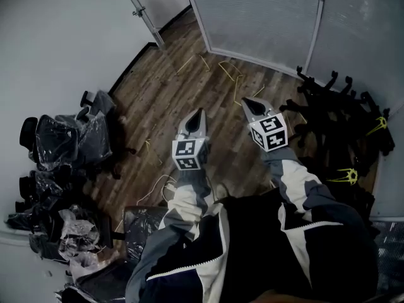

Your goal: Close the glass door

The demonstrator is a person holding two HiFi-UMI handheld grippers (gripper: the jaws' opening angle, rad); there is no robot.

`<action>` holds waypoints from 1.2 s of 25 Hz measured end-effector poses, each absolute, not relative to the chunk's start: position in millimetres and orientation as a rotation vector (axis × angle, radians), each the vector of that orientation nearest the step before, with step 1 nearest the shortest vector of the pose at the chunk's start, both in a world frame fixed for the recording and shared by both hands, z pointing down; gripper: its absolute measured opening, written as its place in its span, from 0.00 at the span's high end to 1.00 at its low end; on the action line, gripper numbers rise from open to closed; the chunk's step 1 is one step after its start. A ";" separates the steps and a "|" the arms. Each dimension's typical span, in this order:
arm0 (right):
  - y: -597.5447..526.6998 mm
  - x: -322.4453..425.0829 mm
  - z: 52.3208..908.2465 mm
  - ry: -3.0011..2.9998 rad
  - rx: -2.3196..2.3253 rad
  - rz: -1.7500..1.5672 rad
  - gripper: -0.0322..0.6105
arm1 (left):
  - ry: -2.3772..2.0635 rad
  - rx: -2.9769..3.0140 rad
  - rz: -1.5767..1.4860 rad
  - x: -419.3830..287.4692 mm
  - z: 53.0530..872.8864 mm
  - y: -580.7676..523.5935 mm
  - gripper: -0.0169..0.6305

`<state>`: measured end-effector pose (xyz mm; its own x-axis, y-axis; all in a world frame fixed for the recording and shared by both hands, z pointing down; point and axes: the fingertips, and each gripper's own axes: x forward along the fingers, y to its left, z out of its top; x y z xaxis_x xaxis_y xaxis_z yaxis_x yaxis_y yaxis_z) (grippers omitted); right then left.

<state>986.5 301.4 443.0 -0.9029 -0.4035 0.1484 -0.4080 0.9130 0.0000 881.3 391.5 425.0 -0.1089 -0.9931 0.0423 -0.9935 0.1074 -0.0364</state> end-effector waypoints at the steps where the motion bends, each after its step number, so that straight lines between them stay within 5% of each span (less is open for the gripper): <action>1: 300.8 986.2 442.6 -2.934 0.625 0.043 0.95 | -2.333 2.086 0.083 880.2 426.4 391.1 0.97; 12: 305.2 932.6 440.3 -2.937 0.500 -0.041 0.94 | -2.360 2.068 -0.009 835.9 421.7 381.4 0.97; 30: 371.7 683.2 465.8 -2.856 0.185 -0.118 0.94 | -2.566 1.789 -0.088 600.0 435.8 471.2 0.97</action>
<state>683.2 371.7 465.8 -0.9537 -0.1376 0.2674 -0.1150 0.9885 0.0983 600.0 471.2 435.8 -0.3464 -0.9378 -0.0222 -0.9372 0.3449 0.0527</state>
